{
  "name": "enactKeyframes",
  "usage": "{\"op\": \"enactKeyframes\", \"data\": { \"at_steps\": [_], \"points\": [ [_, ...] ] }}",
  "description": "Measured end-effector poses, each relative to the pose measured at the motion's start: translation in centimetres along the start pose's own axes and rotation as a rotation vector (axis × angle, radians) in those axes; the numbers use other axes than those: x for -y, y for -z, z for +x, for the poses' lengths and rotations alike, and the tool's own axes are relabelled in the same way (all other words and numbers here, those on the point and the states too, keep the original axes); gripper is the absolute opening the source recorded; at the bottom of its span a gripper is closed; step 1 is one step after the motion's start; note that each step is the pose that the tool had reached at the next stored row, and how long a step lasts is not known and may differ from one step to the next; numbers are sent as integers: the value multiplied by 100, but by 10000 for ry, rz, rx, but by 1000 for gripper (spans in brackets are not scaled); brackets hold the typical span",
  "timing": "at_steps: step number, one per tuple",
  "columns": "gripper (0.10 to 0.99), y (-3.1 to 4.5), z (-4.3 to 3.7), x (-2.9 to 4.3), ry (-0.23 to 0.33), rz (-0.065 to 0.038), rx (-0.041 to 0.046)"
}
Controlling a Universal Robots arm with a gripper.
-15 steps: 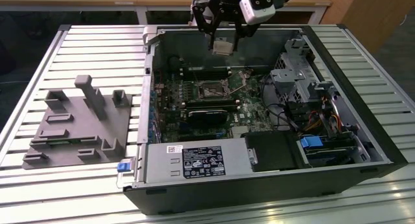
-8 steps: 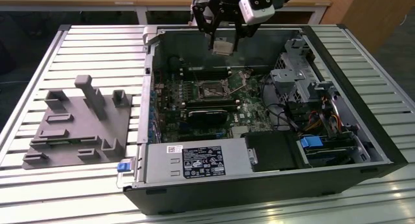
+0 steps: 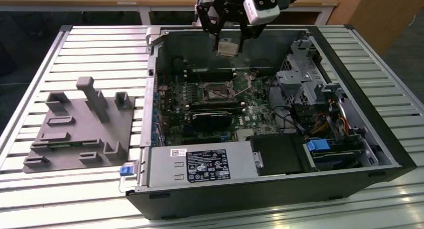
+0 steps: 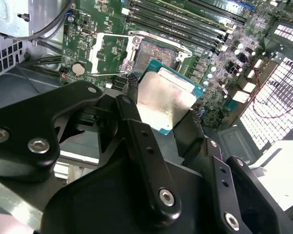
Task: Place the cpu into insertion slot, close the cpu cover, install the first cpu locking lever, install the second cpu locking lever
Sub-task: 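Place the cpu into insertion slot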
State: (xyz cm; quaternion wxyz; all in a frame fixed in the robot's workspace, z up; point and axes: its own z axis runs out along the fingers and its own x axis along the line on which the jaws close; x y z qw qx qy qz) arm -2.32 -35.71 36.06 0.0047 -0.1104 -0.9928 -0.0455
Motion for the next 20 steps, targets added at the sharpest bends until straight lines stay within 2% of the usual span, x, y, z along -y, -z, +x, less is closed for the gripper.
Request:
{"op": "enactKeyframes", "data": {
  "at_steps": [20],
  "points": [
    [537,0,0,0,-546,-11,49]
  ]
}}
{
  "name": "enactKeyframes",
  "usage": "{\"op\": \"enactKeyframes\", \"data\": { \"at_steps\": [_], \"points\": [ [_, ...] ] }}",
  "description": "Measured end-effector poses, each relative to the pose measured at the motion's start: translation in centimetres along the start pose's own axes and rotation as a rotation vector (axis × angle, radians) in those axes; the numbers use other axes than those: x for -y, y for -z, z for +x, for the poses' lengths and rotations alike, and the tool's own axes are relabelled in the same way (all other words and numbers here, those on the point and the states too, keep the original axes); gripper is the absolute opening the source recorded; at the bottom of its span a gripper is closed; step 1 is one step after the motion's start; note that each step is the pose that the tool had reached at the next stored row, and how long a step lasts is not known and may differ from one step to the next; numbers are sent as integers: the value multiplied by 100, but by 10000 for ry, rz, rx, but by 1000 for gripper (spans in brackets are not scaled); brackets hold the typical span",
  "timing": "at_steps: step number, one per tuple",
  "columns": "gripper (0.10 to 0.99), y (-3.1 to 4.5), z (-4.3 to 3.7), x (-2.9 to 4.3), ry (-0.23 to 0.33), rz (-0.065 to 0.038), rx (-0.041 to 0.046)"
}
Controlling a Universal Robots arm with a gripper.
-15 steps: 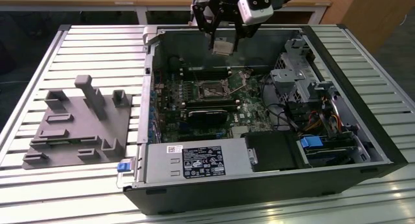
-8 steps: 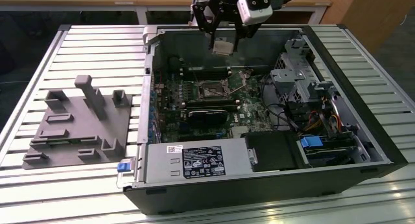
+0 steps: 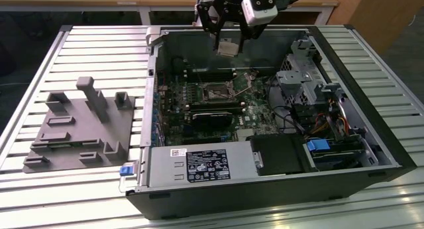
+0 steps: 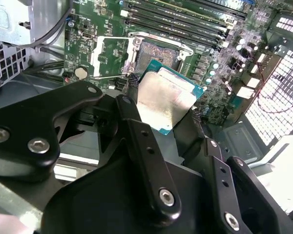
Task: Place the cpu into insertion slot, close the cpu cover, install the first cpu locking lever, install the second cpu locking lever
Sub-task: 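Place the cpu into insertion slot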
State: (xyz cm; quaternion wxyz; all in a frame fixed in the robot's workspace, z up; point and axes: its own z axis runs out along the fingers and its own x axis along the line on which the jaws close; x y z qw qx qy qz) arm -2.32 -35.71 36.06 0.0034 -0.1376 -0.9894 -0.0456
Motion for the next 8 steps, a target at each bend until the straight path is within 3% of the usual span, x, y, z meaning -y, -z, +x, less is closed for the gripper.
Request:
{"op": "enactKeyframes", "data": {
  "at_steps": [8],
  "points": [
    [537,0,0,0,-215,-4,19]
  ]
}}
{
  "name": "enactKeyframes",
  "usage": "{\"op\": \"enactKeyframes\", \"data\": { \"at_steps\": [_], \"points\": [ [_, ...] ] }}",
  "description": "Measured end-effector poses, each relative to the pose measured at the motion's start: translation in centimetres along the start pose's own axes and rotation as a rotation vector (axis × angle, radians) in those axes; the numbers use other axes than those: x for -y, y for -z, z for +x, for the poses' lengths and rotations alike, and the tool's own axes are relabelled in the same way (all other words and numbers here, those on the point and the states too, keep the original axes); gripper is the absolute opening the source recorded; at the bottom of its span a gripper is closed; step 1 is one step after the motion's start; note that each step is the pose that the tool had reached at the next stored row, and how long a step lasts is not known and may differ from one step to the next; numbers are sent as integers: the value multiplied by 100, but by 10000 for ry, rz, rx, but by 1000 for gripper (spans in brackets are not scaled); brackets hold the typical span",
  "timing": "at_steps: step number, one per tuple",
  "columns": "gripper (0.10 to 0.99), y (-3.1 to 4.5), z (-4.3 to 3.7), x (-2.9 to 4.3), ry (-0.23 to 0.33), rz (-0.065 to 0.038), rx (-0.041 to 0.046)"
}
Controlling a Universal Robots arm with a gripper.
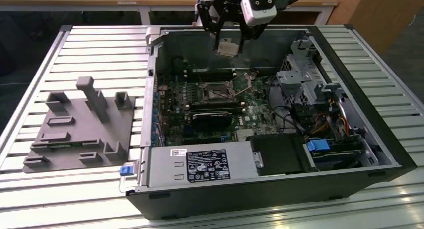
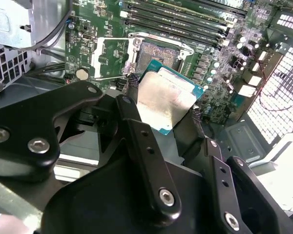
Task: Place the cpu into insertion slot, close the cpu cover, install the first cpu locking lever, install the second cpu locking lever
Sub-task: 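Place the cpu into insertion slot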
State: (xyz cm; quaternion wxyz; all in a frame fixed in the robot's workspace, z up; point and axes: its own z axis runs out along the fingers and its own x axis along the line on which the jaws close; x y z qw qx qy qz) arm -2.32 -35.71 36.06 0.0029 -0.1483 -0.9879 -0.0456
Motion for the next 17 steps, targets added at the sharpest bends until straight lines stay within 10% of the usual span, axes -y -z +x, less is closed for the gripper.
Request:
{"op": "enactKeyframes", "data": {
  "at_steps": [17],
  "points": [
    [537,-4,0,0,-998,-18,89]
  ]
}}
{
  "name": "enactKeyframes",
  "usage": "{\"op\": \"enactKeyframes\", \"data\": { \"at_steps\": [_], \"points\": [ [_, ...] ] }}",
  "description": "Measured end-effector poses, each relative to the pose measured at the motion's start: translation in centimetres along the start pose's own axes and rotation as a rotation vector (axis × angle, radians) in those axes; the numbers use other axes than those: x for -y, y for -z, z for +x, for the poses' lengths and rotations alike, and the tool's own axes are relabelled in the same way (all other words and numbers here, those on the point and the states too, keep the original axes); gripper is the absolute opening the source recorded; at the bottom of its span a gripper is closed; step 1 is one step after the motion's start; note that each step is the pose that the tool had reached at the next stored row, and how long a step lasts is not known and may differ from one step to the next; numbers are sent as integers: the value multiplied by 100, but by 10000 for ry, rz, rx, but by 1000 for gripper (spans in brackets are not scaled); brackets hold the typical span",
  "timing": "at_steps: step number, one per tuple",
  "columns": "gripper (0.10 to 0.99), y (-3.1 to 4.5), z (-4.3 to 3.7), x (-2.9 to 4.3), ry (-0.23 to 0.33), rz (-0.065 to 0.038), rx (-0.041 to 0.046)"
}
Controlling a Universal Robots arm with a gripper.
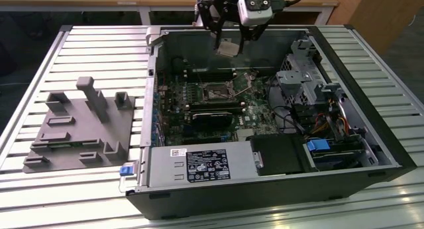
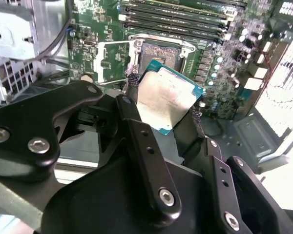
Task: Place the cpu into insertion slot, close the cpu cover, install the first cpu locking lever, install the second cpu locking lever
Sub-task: 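Place the cpu into insertion slot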
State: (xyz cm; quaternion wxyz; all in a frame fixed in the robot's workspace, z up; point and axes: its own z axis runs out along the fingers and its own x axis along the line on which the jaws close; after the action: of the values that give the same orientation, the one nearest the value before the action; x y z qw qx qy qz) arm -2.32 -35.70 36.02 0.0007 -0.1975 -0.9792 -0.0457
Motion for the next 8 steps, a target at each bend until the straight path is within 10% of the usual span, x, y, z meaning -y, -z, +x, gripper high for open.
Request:
{"op": "enactKeyframes", "data": {
  "at_steps": [8],
  "points": [
    [537,-10,0,1,-1387,-27,124]
  ]
}}
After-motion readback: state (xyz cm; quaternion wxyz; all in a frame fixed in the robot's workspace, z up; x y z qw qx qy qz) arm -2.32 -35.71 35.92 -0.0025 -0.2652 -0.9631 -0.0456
